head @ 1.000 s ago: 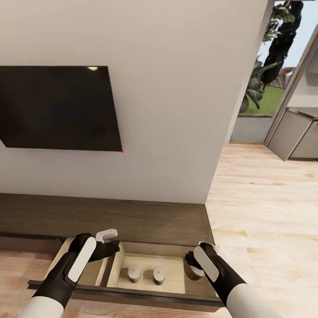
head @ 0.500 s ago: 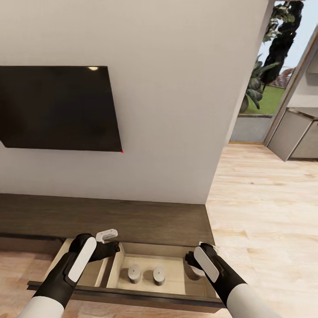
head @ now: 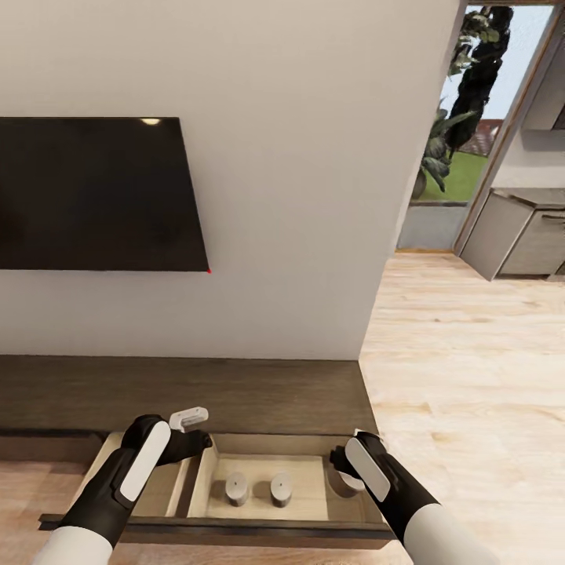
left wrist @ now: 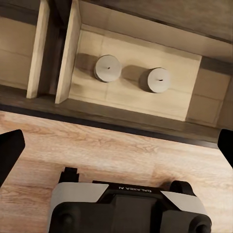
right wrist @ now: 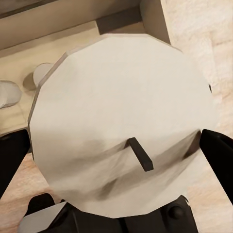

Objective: Place each of the two pumpkins and all three candles from the living room inside a cabinet in the living room (use any cabinet), then make sure every cabinet is closed, and position the cauldron so it is next to a table in the living room.

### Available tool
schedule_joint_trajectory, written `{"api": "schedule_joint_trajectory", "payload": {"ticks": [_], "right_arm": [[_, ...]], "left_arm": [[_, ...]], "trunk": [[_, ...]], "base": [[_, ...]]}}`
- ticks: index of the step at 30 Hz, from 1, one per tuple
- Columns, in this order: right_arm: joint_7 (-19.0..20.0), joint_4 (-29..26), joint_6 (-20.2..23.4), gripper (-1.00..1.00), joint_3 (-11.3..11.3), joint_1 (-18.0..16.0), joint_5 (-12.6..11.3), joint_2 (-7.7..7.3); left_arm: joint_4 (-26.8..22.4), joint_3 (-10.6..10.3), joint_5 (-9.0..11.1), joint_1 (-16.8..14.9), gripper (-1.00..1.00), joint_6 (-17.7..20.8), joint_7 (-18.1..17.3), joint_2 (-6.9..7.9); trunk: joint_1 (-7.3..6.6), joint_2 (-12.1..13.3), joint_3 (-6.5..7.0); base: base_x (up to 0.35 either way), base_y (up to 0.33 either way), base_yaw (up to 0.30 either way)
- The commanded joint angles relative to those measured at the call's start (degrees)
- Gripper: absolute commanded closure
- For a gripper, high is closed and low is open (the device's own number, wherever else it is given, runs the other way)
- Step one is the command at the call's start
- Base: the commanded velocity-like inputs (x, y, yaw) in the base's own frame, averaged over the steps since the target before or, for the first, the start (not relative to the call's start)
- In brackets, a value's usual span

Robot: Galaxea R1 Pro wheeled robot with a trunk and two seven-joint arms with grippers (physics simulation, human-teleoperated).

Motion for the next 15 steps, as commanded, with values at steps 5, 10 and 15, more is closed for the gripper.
{"api": "schedule_joint_trajectory", "payload": {"ticks": [5, 10, 15], "right_arm": [[-0.48, -0.07, 0.09, 1.00, 0.19, -0.06, -0.47, -0.03], [-0.45, -0.07, 0.09, 1.00, 0.19, -0.06, -0.47, -0.04], [-0.45, -0.07, 0.09, 1.00, 0.21, -0.06, -0.45, -0.04]], "left_arm": [[-0.06, -0.14, 0.56, -0.05, -1.00, 0.10, 0.60, 0.06], [0.05, -0.10, 0.51, -0.05, -1.00, 0.10, 0.60, 0.06], [0.11, -0.14, 0.51, -0.05, -1.00, 0.10, 0.60, 0.06]], "trunk": [[0.03, -0.11, -0.11], [0.03, -0.11, -0.11], [0.03, -0.11, -0.11]], "base": [[0.022, 0.037, -0.006], [0.139, 0.107, -0.001], [0.082, 0.019, 0.000]]}}
